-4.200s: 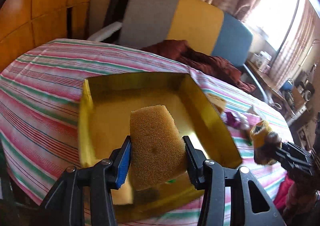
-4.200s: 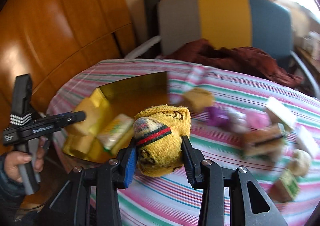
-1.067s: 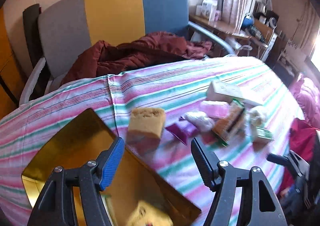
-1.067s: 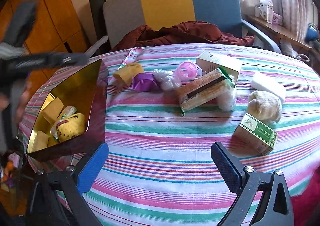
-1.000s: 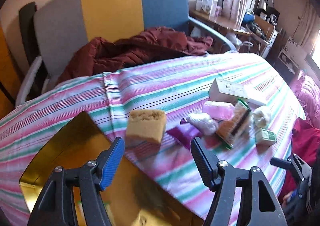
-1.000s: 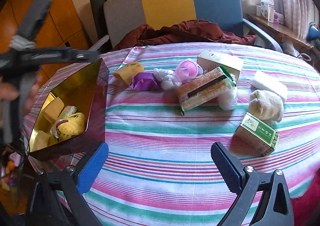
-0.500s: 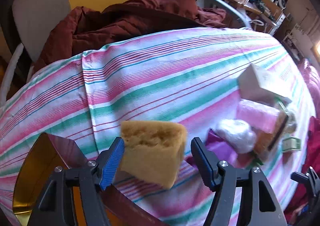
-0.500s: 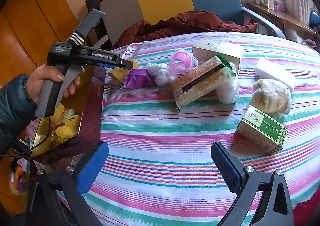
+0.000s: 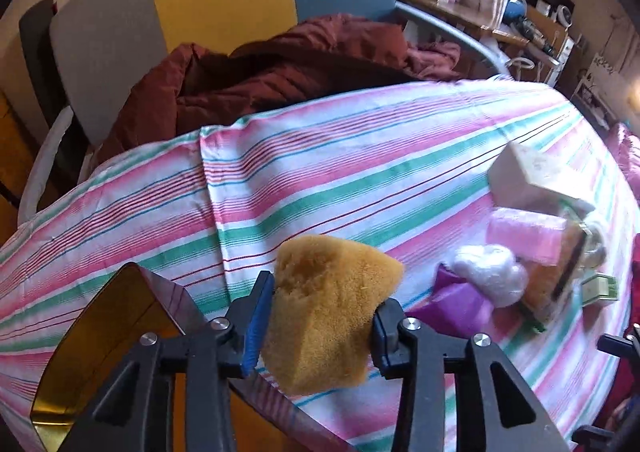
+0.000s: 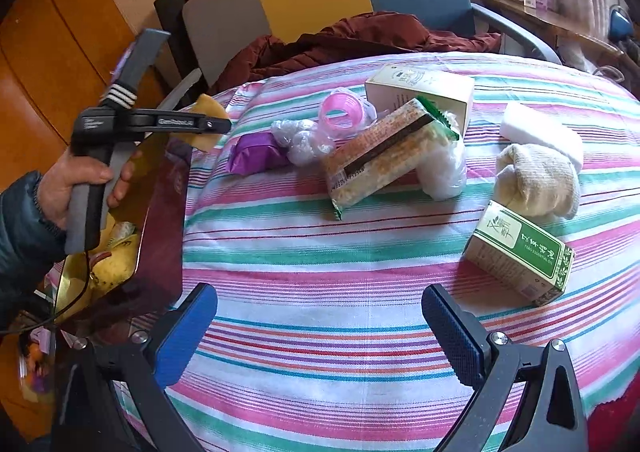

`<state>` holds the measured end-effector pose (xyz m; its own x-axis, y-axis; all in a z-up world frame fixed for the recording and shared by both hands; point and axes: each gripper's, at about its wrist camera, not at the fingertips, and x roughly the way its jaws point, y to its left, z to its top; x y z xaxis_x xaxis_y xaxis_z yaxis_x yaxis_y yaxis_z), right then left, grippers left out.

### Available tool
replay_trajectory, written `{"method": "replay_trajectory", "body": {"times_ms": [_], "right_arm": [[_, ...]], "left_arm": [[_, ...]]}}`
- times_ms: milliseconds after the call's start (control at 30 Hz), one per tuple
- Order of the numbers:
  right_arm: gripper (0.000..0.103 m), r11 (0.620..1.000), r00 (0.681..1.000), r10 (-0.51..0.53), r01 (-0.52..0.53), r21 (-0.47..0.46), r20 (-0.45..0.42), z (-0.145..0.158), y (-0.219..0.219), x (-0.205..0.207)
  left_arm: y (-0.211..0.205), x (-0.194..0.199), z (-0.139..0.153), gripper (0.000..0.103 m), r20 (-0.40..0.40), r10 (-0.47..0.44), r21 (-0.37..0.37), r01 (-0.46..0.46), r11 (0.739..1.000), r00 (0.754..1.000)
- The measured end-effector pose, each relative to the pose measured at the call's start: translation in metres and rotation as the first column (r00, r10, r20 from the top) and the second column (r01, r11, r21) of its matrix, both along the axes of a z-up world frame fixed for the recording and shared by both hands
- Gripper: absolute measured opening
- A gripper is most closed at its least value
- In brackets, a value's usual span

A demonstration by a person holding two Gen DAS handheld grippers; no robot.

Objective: Organize objects
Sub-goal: 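Grasp the brown sponge with the left tool while the right tool grasps the pink roller, then carry the sponge and pink roller over the tray and release them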

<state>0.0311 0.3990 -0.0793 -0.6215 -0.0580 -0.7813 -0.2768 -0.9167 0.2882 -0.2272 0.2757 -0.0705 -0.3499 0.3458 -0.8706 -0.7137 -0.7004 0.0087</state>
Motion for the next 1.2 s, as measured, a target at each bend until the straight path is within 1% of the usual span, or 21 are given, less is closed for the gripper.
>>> {"method": "replay_trajectory", "body": {"times_ms": [133,267,400,467,533,600,667,800,867,900,933,1033,1200], "right_arm": [[0.103,1.000,1.000,0.001,-0.001,0.008,0.001,0.003,-0.001,-0.002],[0.103,0.999,1.000,0.006,-0.005,0.052,-0.018,0.015,0.001,-0.009],[0.102,0.994,0.999,0.013,-0.008,0.106,-0.048,0.032,0.006,-0.025],[0.097,0.989,0.998,0.020,-0.011,0.146,-0.063,0.042,0.011,-0.038],[0.088,0.980,0.997,0.035,-0.022,0.199,-0.066,0.049,0.016,-0.055],[0.083,0.970,0.997,0.051,-0.037,0.241,-0.055,0.052,0.021,-0.072],[0.078,0.958,0.997,0.079,-0.069,0.279,-0.023,0.051,0.024,-0.091],[0.069,0.943,0.991,0.122,-0.131,0.307,0.046,0.039,0.027,-0.126],[0.060,0.940,0.986,0.139,-0.159,0.302,0.088,0.028,0.030,-0.140],[0.047,0.942,0.983,0.144,-0.170,0.290,0.110,0.023,0.032,-0.146],[0.040,0.944,0.981,0.142,-0.174,0.281,0.131,0.018,0.035,-0.149],[0.038,0.948,0.980,0.148,-0.180,0.264,0.135,0.014,0.037,-0.147],[0.037,0.953,0.990,0.119,-0.137,0.269,0.081,0.031,0.035,-0.124]], "left_arm": [[-0.010,0.018,0.021,0.042,-0.015,-0.013,0.075,0.014,0.997,1.000],[-0.024,0.033,0.039,0.042,-0.010,-0.010,0.147,0.011,0.989,1.000],[-0.049,0.057,0.066,0.042,-0.024,-0.004,0.207,0.009,0.978,1.000],[-0.059,0.065,0.075,0.042,-0.031,0.004,0.227,0.003,0.974,1.000],[-0.075,0.074,0.086,0.042,-0.026,0.014,0.261,-0.007,0.965,1.000],[-0.089,0.081,0.092,0.042,-0.017,0.030,0.282,-0.024,0.959,0.999],[-0.102,0.087,0.094,0.042,-0.007,0.048,0.300,-0.043,0.953,0.999],[-0.126,0.093,0.091,0.042,0.027,0.093,0.323,-0.097,0.942,0.995],[-0.137,0.095,0.086,0.042,0.053,0.123,0.326,-0.133,0.936,0.991],[-0.143,0.096,0.083,0.042,0.066,0.140,0.330,-0.154,0.931,0.988],[-0.149,0.097,0.080,0.042,0.079,0.155,0.332,-0.173,0.927,0.985],[-0.164,0.102,0.074,0.042,0.087,0.195,0.337,-0.214,0.917,0.977],[-0.190,0.108,0.068,0.042,0.115,0.259,0.360,-0.283,0.889,0.959]]}}
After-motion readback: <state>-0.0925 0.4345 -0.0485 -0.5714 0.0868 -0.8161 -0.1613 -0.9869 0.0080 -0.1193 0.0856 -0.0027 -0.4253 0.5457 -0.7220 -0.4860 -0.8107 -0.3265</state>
